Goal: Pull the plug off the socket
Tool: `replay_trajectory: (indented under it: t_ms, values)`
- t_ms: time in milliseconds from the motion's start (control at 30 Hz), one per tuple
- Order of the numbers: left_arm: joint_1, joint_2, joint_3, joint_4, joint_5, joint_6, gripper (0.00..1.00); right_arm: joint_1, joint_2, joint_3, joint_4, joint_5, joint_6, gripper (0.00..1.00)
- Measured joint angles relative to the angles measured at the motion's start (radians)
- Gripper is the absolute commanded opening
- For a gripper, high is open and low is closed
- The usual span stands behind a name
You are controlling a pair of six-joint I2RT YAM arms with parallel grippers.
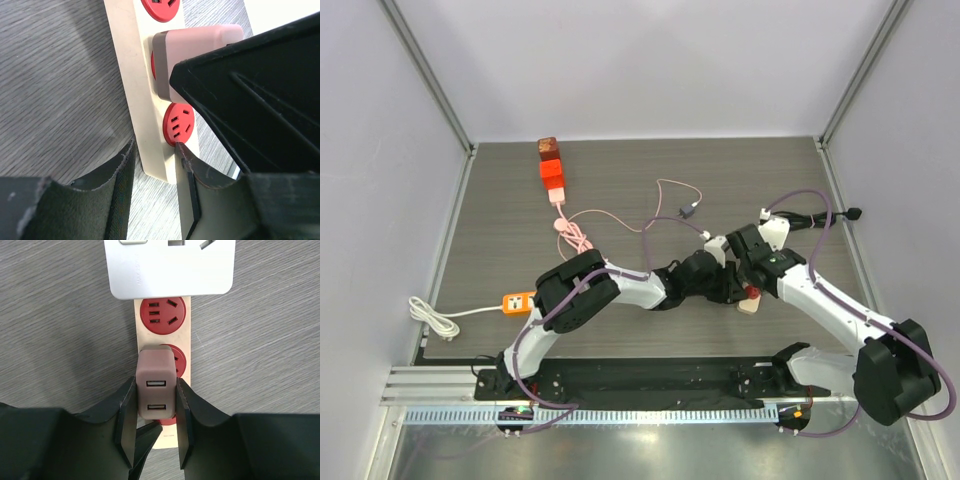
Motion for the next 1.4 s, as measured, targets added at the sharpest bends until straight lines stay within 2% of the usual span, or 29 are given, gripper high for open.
replay_trajectory:
  t_ms: [167,300,367,800,967,1167,1400]
  values:
    - [-0.003,-0.015,-0.035,0.025,-0.002,0.006,0.40,0.002,-0.021,-0.019,0.009,-0.018,0.003,0.01]
    - [-0.004,-0.037,-0.083,0.045,-0.002,0.018,0.53,0.008,-0.023,-0.030,0.010,-0.052,0.010,0.01]
    - [-0.002,-0.048,-0.090,0.042,-0.008,0.031,0.55,0.008,-0.027,-0.030,0.006,-0.060,0.012,0.01]
    - [0.005,-0.060,-0.088,0.016,-0.011,0.056,0.57,0.014,-0.050,-0.045,0.007,-0.095,0.031,0.01]
    - [0.011,-0.040,-0.061,0.015,-0.011,0.046,0.54,0.014,-0.051,-0.045,0.007,-0.096,0.032,0.01]
    - [0.018,-0.006,-0.028,0.016,0.019,-0.029,0.44,0.013,-0.051,-0.045,0.006,-0.091,0.035,0.01]
    - [0.019,0.009,-0.016,0.026,0.028,-0.100,0.38,0.012,-0.056,-0.045,0.004,-0.090,0.043,0.01]
